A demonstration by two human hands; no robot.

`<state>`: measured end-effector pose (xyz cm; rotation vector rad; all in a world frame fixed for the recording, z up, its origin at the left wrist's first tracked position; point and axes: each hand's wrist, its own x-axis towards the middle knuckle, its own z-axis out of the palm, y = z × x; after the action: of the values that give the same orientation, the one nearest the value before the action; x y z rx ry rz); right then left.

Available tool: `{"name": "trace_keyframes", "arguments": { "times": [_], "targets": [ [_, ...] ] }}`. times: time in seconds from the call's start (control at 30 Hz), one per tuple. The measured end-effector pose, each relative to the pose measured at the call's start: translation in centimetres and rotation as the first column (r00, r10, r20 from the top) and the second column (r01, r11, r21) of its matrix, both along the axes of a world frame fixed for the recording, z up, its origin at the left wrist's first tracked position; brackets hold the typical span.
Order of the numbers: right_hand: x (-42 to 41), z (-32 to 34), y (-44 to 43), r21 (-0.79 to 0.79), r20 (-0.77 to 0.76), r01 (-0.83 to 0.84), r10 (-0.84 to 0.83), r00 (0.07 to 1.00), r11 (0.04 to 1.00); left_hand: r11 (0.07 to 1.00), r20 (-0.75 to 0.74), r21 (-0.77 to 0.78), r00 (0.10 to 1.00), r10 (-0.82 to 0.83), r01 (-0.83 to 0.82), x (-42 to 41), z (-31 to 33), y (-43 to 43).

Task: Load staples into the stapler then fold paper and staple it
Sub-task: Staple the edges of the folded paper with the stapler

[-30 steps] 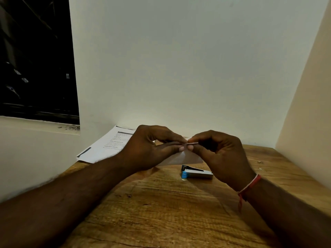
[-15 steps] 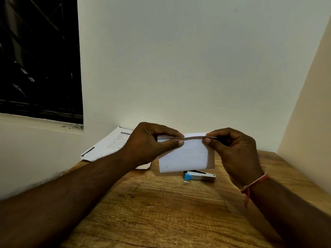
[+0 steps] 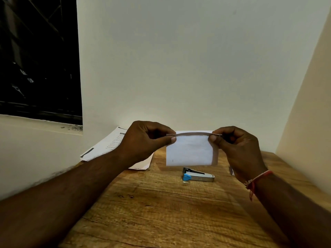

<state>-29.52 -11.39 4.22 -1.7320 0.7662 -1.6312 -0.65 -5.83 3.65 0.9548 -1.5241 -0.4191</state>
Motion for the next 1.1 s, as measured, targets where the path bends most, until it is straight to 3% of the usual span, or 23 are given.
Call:
{"name": "trace_keyframes", "arguments": {
  "times": [0.13, 0.23, 0.4, 0.6, 0.77, 0.9, 1.0, 1.1],
  "targets": [
    [-0.6, 0.1, 0.0, -0.1, -0.19, -0.005, -0.014, 0.982, 0.995, 0.985, 0.172, -0.151, 0.979, 0.108, -0.083, 0.3, -0.1, 0.0],
    [-0.8, -0.1, -0.3, -0.229, -0.311, 0.062, -0.134, 0.941, 0.971, 0.947, 0.24, -0.311, 0.958, 0.158, -0.079, 0.6, -0.1, 0.1],
    [-1.1, -0.6, -0.7, -0.326, -0.271, 0.106, -0.2, 0.942, 0.94, 0.898, 0.251, -0.431, 0.943, 0.217, -0.092, 0.5, 0.0, 0.3],
    [-0.7, -0.4, -0.4, -0.337, -0.259, 0.146, -0.24, 0.936, 0.93, 0.904, 0.218, -0.404, 0.945, 0.244, -0.141, 0.4, -0.1, 0.2],
    [-0.2, -0.4, -0.1, -0.291, -0.269, 0.119, -0.2, 0.942, 0.949, 0.966, 0.255, -0.235, 0.952, 0.17, -0.109, 0.4, -0.4, 0.1],
    [0.0, -1.0, -0.4, -0.24, -0.304, 0.106, -0.179, 0.936, 0.965, 0.958, 0.286, -0.268, 0.94, 0.185, -0.108, 0.9, -1.1, -0.7],
    [0.0, -1.6, -1.0, -0.236, -0.329, 0.161, -0.235, 0.915, 0.958, 0.949, 0.361, -0.308, 0.915, 0.181, -0.066, 0.9, -1.3, -0.9],
    [-0.3, -2.2, -1.9, -0.226, -0.418, 0.212, -0.291, 0.861, 0.951, 0.965, 0.497, -0.245, 0.843, 0.206, -0.091, 0.8, -2.2, -1.7]
  ]
}}
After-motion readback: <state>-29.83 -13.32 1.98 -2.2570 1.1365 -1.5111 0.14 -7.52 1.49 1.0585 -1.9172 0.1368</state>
